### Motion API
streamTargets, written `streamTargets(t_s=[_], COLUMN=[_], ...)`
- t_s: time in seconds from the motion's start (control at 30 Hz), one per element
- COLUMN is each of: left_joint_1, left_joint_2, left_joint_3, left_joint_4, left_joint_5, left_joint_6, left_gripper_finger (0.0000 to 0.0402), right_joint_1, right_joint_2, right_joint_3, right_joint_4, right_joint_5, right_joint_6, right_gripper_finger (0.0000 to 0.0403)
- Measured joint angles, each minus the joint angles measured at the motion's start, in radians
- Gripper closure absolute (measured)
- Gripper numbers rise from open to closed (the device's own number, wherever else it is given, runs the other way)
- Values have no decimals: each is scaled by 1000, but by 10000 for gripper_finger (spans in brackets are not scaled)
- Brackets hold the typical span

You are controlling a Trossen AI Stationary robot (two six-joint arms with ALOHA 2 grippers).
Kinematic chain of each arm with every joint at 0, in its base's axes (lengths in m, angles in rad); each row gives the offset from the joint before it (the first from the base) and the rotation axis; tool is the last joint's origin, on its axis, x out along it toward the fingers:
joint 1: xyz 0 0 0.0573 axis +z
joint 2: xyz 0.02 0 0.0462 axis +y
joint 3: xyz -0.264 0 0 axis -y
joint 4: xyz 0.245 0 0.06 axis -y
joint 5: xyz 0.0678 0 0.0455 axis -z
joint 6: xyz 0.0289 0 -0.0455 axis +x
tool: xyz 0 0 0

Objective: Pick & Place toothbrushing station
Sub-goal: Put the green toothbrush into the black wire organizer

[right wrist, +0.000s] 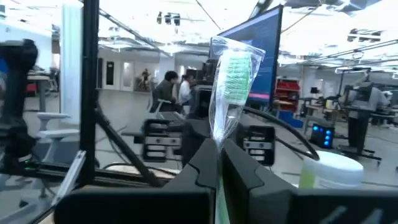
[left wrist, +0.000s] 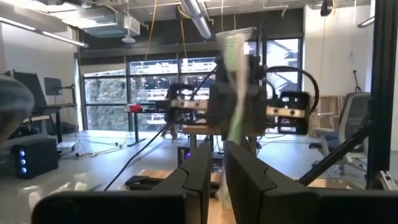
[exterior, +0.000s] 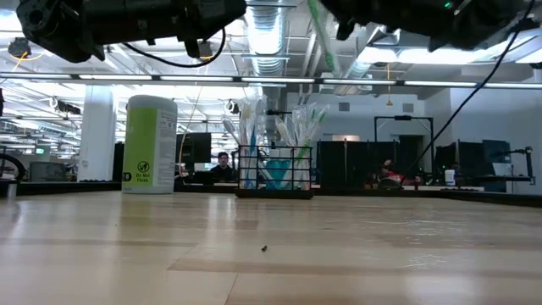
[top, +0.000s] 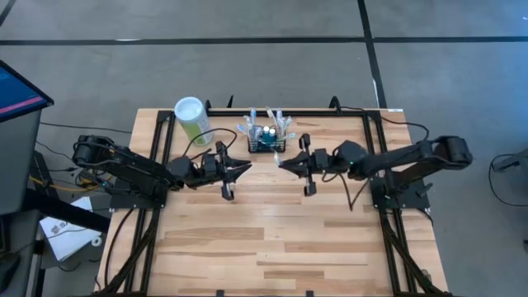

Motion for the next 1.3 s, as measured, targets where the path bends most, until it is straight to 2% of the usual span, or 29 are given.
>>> streamTargets(t_s=[0.13,0.27,0.4,0.57,0.73,1.07,1.3], left_joint_1=[15,23,23,29,73,119,135], left_joint_2=[0,0,0,0,0,0,90], left_joint_3=[25,38,38,38,38,67,145], left_joint_4=[0,-1,-26,-29,-29,-31,-38], left_joint_5=[1,4,16,25,25,101,133], left_joint_6=[5,6,6,0,-48,-75,-69], left_gripper_finger=[363,357,328,284,259,256,258], right_joint_1=[-32,-49,-74,-114,-125,-139,-142], right_joint_2=[76,141,180,180,180,181,181], right_joint_3=[53,119,168,176,176,177,188], right_joint_4=[59,65,68,68,94,97,90], right_joint_5=[-70,-97,-99,-149,-149,-148,-149], right_joint_6=[26,28,23,59,65,65,65], right_gripper_finger=[403,403,403,403,403,403,403])
